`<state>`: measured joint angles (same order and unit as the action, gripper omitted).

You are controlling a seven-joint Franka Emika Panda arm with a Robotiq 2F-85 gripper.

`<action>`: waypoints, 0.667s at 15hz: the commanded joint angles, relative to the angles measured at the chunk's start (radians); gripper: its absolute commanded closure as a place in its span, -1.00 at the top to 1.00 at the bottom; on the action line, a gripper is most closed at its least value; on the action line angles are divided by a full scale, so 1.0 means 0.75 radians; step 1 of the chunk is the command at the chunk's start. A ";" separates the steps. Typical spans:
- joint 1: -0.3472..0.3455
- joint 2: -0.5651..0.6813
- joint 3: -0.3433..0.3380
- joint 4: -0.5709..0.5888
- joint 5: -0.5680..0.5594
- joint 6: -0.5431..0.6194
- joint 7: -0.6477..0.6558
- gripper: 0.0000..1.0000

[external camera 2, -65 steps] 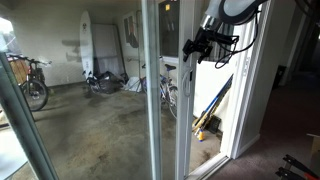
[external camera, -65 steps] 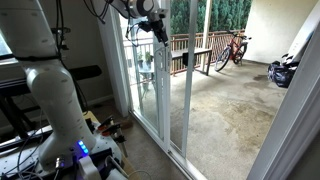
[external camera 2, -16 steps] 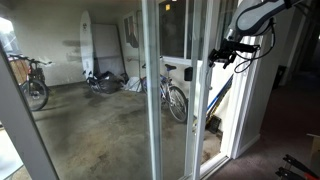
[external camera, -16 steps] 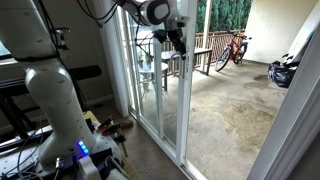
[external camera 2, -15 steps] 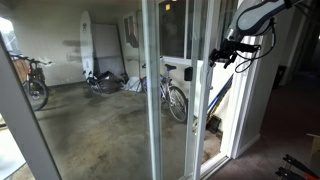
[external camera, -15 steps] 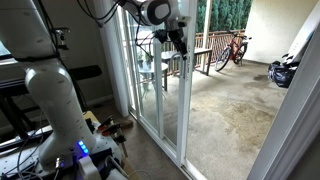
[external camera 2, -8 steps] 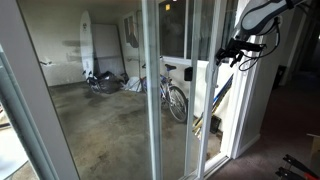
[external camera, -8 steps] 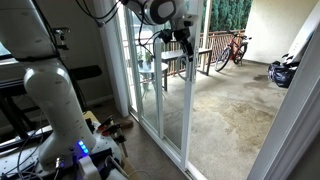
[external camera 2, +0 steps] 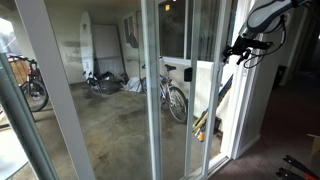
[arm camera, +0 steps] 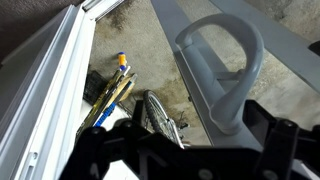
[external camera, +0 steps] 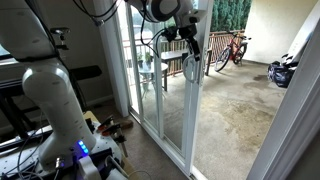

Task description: Close the door completely

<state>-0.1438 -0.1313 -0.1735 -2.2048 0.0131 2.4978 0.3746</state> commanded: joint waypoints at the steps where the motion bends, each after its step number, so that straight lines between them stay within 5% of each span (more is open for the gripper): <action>1: -0.020 0.004 0.020 0.002 0.007 -0.002 -0.007 1.00; 10: 0.007 0.037 0.082 0.008 -0.026 0.037 0.112 1.00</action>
<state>-0.1417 -0.1212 -0.1537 -2.2044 0.0121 2.4986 0.3838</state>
